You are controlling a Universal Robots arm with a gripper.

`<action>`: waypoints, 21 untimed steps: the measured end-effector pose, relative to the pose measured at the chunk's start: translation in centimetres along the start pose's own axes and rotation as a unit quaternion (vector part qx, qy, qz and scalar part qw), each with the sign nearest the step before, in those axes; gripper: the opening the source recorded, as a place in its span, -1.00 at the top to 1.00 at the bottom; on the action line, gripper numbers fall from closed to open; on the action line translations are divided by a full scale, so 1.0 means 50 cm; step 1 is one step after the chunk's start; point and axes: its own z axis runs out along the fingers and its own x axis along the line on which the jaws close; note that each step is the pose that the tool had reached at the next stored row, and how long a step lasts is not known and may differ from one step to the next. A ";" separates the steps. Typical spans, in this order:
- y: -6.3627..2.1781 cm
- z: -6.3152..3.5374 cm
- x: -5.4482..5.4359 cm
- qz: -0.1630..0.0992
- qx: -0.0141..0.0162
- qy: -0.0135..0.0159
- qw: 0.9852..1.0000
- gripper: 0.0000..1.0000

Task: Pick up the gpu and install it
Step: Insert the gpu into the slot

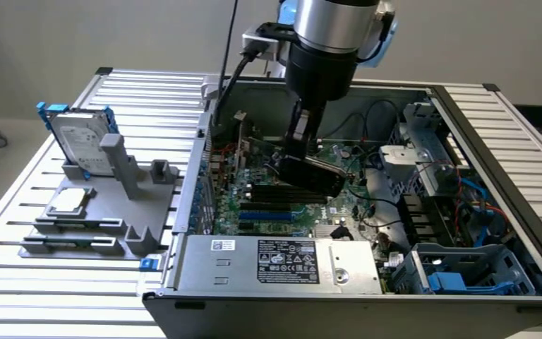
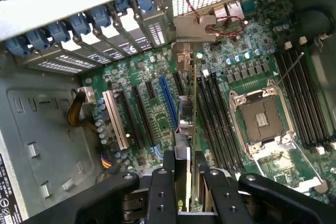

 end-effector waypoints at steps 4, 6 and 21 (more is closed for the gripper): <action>0.000 0.003 0.000 -0.030 -0.001 -0.010 1.000 0.48; 0.000 0.004 0.000 -0.044 -0.002 -0.015 0.999 0.48; 0.009 0.015 0.002 -0.151 0.007 -0.019 0.988 0.48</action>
